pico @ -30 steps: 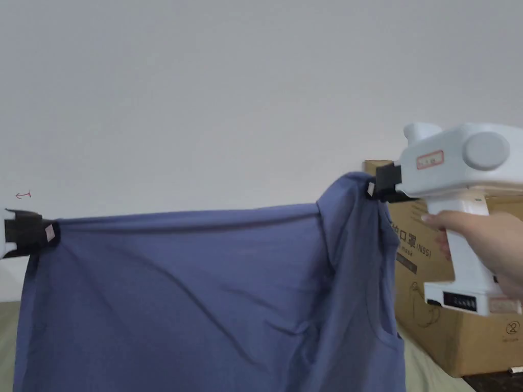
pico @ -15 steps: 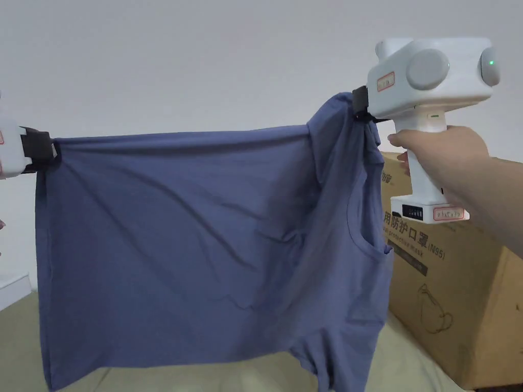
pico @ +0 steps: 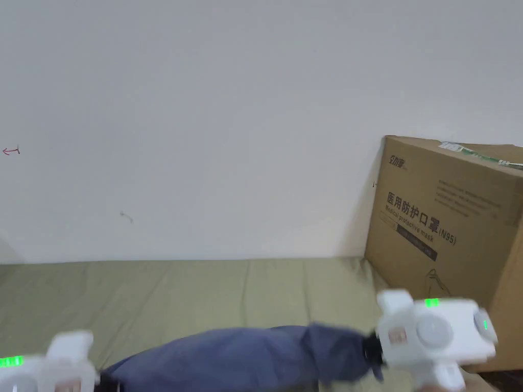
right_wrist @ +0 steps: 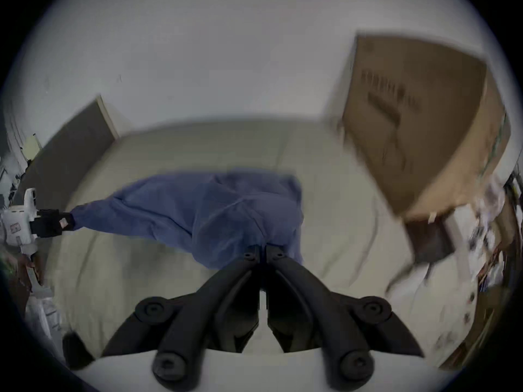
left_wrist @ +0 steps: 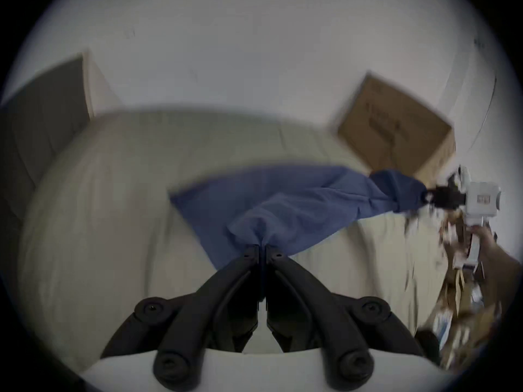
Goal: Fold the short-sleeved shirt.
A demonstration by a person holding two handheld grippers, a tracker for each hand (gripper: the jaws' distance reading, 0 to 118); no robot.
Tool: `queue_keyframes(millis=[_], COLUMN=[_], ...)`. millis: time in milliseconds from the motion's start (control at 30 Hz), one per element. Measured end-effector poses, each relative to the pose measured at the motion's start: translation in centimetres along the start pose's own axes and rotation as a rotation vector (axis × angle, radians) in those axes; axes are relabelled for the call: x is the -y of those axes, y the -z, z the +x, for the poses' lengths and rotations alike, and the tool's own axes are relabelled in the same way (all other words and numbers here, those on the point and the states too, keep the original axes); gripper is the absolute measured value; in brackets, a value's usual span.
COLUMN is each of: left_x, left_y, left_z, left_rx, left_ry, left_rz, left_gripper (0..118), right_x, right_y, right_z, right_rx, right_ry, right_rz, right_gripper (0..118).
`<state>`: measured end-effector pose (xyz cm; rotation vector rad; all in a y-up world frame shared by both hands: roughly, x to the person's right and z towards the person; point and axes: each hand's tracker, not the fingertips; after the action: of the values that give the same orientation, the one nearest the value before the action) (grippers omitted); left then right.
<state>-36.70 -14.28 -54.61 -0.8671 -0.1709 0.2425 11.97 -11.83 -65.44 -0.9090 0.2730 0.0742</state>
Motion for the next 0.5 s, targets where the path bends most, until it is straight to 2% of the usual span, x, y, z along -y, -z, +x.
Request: queue_keyframes(millis=[67,133,233,400,500], left_x=[5.4,9.5,13.3,18.8,22.0], left_y=[1.3,0.1,-2.1,-6.7,-9.2], left_z=[0.3,1.6,0.6,0.4,0.6], left_rx=[-0.007,-0.002,0.051,0.008,0.002], left_ry=[0.073,0.118,0.049,0.018,-0.128], left_rz=[-0.138,-0.198,-0.251,-0.269,-0.291], left_gripper=[3,3,3,3,3], right_x=[7.2,12.7,18.7,25.9,28.9], right_y=[-0.4,-1.7,-5.1,-10.7,-13.4], right_z=[-0.1,-0.3,0.2,0.5,-0.1], right_rx=[-0.050,-0.067,-0.118,-0.130,-0.128], right_ry=[0.029,0.034,0.059,0.137,0.141], right_rz=[-0.115,-0.187,-0.209,-0.233,-0.287], right_gripper=[1,1,1,1,1])
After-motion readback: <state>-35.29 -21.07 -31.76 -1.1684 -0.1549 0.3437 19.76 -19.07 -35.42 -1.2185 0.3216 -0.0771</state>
